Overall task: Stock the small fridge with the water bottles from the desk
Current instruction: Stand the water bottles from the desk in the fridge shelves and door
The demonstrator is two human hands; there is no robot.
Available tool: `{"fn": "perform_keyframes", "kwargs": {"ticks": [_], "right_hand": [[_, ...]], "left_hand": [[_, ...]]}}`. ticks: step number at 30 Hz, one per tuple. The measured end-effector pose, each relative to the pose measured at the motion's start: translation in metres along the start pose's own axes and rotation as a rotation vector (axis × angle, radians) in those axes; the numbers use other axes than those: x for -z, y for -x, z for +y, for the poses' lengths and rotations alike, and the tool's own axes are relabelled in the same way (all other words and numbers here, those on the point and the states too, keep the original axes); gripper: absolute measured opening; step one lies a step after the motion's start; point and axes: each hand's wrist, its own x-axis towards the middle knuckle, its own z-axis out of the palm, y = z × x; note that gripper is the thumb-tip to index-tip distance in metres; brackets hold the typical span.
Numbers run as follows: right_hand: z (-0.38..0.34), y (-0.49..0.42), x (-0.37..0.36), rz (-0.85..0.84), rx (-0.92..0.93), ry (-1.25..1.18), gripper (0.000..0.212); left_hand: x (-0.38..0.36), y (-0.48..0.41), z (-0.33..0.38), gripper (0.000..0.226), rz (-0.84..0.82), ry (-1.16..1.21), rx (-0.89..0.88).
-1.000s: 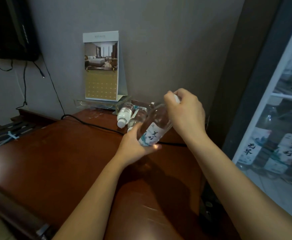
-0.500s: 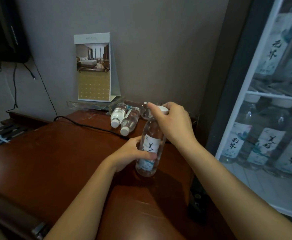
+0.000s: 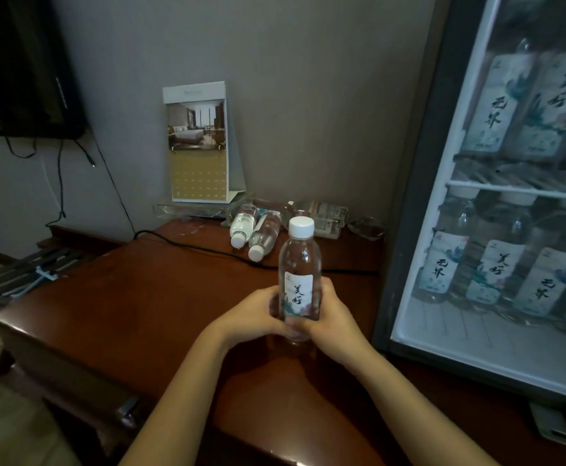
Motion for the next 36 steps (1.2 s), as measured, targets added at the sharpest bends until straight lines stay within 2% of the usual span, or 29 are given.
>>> {"fn": "perform_keyframes", "kwargs": {"ticks": [3,10,18,21,27,36], "right_hand": [[0.0,0.015,-0.003,0.029,0.012,-0.012,0.067],[-0.004,0.064,0.004,0.033,0.035,-0.026,0.06],[-0.003,0.146,0.04,0.157,0.062,-0.064,0.053],[-0.005,0.18,0.065,0.228,0.087,-0.094,0.057],[-0.015,0.255,0.127,0.447,0.17,-0.026,0.045],[-0.025,0.371,0.207,0.794,0.166,0.098,0.039]], "left_hand": [[-0.013,0.016,0.004,0.075,0.051,0.003,-0.075],[-0.044,0.057,0.006,0.079,0.067,0.023,-0.095],[-0.105,0.084,0.04,0.075,-0.08,-0.047,-0.134],[-0.136,0.083,0.062,0.074,-0.137,-0.095,-0.182],[-0.215,0.072,0.103,0.071,-0.246,-0.172,-0.307],[-0.356,0.071,0.158,0.058,-0.409,-0.13,-0.513]]}}
